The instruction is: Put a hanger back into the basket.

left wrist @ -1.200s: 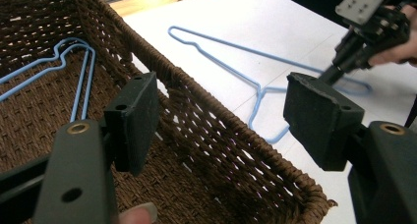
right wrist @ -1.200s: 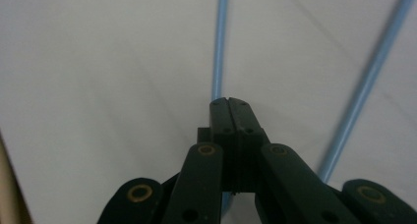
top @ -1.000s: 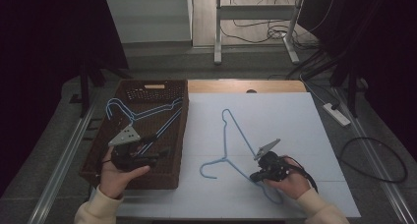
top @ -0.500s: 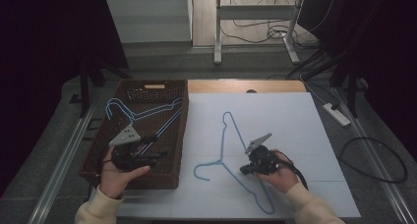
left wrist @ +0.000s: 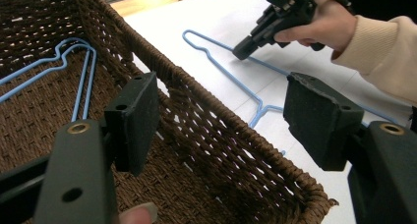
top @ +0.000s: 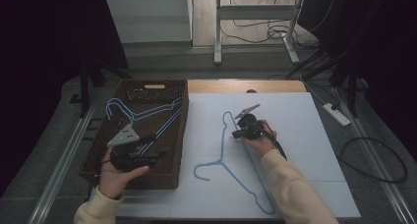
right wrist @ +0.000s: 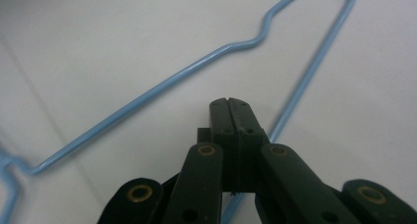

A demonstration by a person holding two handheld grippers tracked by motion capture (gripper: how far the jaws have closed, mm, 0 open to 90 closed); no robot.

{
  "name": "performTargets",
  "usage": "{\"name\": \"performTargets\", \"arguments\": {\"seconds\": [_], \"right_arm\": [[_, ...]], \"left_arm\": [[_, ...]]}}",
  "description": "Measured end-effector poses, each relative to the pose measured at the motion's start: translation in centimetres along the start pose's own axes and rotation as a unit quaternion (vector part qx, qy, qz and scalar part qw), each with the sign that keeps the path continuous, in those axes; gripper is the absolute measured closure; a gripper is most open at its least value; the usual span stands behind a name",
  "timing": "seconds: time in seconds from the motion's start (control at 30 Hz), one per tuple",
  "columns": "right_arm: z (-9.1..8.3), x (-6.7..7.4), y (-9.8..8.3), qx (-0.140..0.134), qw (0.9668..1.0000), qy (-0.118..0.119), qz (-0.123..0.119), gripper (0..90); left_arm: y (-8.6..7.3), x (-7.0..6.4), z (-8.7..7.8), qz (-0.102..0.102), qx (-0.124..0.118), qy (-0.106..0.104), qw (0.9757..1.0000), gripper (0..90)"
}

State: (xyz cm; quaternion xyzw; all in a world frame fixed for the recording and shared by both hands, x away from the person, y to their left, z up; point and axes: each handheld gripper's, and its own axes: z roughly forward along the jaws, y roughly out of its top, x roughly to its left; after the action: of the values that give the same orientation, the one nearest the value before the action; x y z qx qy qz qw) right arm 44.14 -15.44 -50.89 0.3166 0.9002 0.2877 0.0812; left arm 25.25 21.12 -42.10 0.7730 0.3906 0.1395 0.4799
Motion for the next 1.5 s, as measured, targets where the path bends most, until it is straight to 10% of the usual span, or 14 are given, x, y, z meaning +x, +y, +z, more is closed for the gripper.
{"name": "performTargets", "arguments": {"seconds": [0.77, 1.5], "right_arm": [[-1.3, -2.1, -1.2, 0.046, 0.9956, -0.077, 0.027, 90.0], [-8.5, -5.2, -10.2, 0.047, 0.9851, -0.122, 0.112, 90.0]], "left_arm": [[0.0, -0.2, 0.1, 0.003, 0.002, -0.002, 1.0, 30.8], [0.0, -0.4, 0.3, 0.003, 0.004, -0.005, 1.0, 30.8]]}}
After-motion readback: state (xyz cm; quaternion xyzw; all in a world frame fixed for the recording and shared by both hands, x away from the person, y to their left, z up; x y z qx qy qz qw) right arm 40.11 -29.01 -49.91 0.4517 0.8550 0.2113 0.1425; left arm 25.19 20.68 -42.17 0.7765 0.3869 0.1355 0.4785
